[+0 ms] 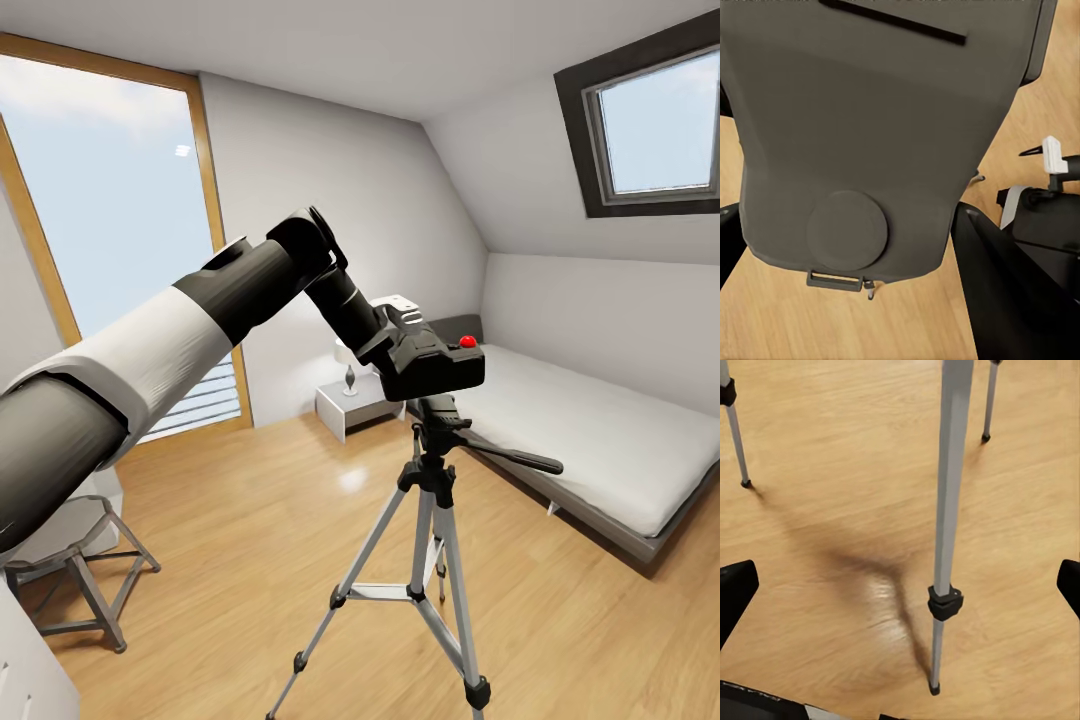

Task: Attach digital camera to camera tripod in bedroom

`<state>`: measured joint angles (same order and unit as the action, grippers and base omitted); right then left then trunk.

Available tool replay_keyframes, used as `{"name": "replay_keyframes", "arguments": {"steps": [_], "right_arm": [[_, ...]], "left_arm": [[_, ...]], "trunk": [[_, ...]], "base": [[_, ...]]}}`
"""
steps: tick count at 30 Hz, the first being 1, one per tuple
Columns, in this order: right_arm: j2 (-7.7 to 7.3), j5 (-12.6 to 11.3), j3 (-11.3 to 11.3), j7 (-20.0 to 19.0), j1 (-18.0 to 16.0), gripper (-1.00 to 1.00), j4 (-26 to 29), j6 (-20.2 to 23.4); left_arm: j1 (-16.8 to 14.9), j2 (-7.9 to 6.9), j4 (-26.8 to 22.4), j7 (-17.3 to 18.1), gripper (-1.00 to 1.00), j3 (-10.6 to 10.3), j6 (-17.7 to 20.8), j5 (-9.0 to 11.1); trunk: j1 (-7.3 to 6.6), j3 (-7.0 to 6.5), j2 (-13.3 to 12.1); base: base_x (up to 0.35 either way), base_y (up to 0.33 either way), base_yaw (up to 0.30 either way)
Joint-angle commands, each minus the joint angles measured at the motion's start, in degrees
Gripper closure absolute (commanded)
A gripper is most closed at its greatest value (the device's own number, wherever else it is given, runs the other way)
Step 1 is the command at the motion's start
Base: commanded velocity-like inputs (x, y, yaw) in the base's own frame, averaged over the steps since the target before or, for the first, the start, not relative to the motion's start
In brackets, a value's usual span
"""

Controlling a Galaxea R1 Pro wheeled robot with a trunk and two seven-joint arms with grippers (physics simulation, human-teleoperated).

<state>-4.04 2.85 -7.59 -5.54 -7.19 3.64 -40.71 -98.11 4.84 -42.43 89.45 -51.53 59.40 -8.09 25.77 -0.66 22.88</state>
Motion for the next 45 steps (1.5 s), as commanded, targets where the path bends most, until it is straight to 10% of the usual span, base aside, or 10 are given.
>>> {"name": "replay_keyframes", "arguments": {"steps": [1, 45], "right_arm": [[-0.04, 0.29, -0.01, 0.0, -0.01, -1.0, 0.26, -0.62], [-0.09, 0.45, 0.19, 0.18, -0.01, -1.0, 19.91, -2.65]], "left_arm": [[-0.01, 0.01, -0.02, 0.55, 1.0, 0.0, 0.6, -0.61], [-0.02, 0.08, -0.02, 0.55, 1.0, -0.07, 0.6, -0.61]], "trunk": [[0.02, 0.02, 0.04], [0.02, 0.02, 0.04]], "base": [[0.0, 0.0, 0.0], [0.0, 0.0, 0.0]]}}
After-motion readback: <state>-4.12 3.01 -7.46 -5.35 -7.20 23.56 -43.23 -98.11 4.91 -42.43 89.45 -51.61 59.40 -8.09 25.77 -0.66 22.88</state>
